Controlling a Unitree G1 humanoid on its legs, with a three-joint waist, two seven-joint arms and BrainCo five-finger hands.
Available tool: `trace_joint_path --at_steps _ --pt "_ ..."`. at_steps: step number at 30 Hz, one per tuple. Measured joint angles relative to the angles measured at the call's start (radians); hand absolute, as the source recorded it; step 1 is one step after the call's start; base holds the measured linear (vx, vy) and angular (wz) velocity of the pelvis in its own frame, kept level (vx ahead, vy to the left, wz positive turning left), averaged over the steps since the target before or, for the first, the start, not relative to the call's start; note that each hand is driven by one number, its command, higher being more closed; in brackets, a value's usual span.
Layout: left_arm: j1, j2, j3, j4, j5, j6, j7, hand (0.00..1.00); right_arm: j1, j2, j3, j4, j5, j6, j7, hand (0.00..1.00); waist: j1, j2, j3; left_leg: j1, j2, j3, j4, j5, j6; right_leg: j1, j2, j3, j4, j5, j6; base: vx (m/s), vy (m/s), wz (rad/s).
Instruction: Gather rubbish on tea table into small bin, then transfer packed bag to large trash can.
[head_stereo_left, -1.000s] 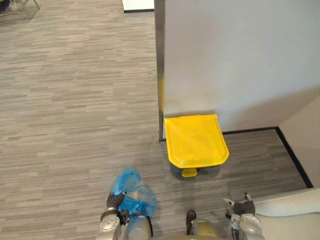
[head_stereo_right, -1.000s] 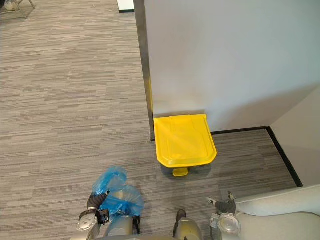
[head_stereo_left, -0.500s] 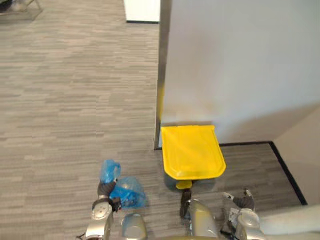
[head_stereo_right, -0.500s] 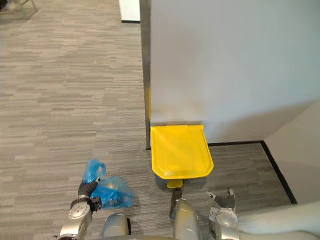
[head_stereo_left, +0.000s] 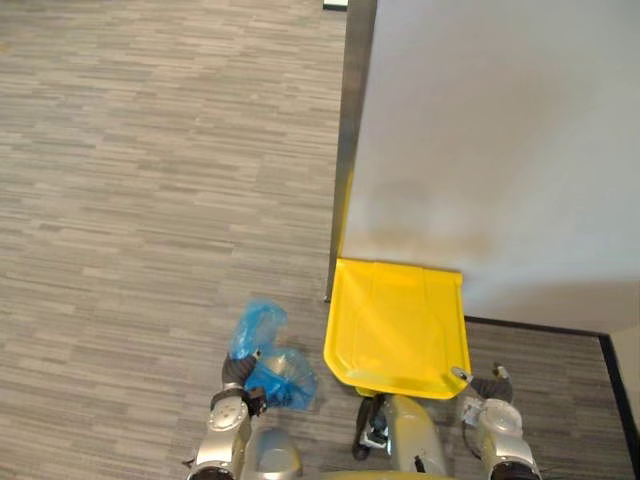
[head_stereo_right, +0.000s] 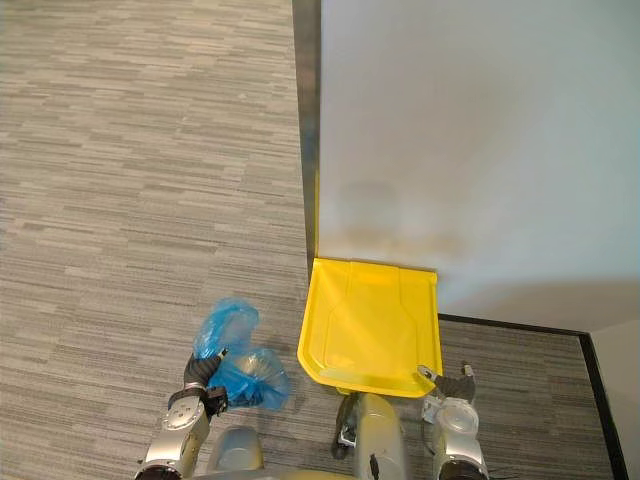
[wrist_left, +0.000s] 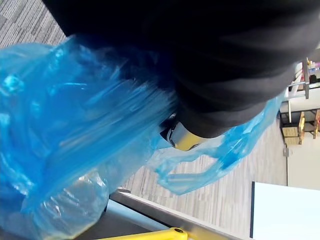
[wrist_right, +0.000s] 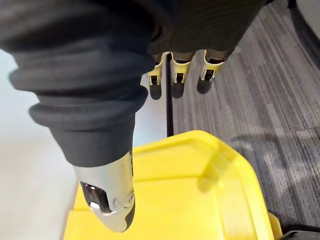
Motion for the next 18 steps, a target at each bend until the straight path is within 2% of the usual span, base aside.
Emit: trace_joint_path --at_steps 3,9,12,13,14,15,16,17,18 --pt "0.001 0.019 0.003 0.012 0.000 0.000 0.001 1.00 -0.008 -0.001 0.002 0.023 -0.011 0.000 0.000 0.00 0.001 0.001 -0.001 -0.008 0.001 0.002 -0.004 0.022 0.003 0.000 0.006 0.009 -0.016 0.021 -0.007 0.02 -0.011 0.03" --pt "0.009 0.040 0.009 0.049 0.001 0.000 0.001 1.00 -0.019 -0.007 0.037 0.061 -0.036 0.000 0.000 0.00 0.002 0.000 -0.001 -0.007 -0.011 0.006 -0.029 0.059 0.008 0.027 0.018 0.046 -0.105 0.104 0.012 -0.08 0.028 0.02" --pt "0.010 0.040 0.010 0.067 0.001 -0.001 0.000 1.00 -0.020 -0.007 0.044 0.063 -0.038 0.000 -0.001 0.00 0.004 -0.015 0.008 -0.004 -0.053 0.017 0.000 0.052 0.023 0.048 0.013 0.091 -0.179 0.180 0.036 -0.23 0.108 -0.37" --pt "0.015 0.043 0.013 0.075 0.001 -0.001 0.000 1.00 -0.020 -0.008 0.067 0.063 -0.039 0.000 -0.001 0.00 0.005 -0.029 0.016 -0.003 -0.075 0.044 0.022 0.050 0.034 0.049 0.011 0.124 -0.209 0.217 0.057 -0.42 0.225 -0.88" --pt "0.030 0.046 0.021 0.082 0.002 -0.001 0.000 1.00 -0.020 -0.006 0.090 0.061 -0.040 0.000 0.000 0.00 0.005 -0.045 0.026 -0.009 -0.090 0.090 0.058 0.039 0.062 0.053 0.009 0.160 -0.264 0.256 0.095 -0.46 0.241 -0.96" --pt "0.033 0.049 0.023 0.089 0.002 -0.001 0.000 1.00 -0.015 -0.005 0.101 0.061 -0.041 0.000 0.001 0.00 0.005 -0.052 0.029 -0.015 -0.094 0.109 0.068 0.040 0.078 0.057 0.002 0.157 -0.292 0.269 0.109 -0.42 0.209 -1.07" --pt "0.038 0.049 0.029 0.100 0.002 0.000 0.000 1.00 -0.009 -0.004 0.110 0.062 -0.049 0.001 0.007 0.00 0.006 -0.042 0.041 -0.021 -0.083 0.137 0.067 0.054 0.105 0.071 -0.013 0.131 -0.346 0.272 0.111 -0.27 0.117 -0.71" --pt "0.039 0.044 0.032 0.103 0.002 -0.001 0.000 1.00 0.004 -0.001 0.111 0.060 -0.059 0.001 0.012 0.00 0.008 -0.046 0.041 -0.029 -0.082 0.153 0.064 0.062 0.117 0.060 -0.026 0.113 -0.326 0.262 0.109 -0.42 0.156 -0.65" --pt "0.037 0.052 0.040 0.107 0.002 0.000 -0.001 1.00 0.031 0.000 0.110 0.065 -0.068 0.004 0.021 0.00 0.003 -0.065 0.042 -0.040 -0.085 0.170 0.050 0.082 0.130 0.044 -0.038 0.111 -0.218 0.231 0.088 -0.46 0.152 -0.33"
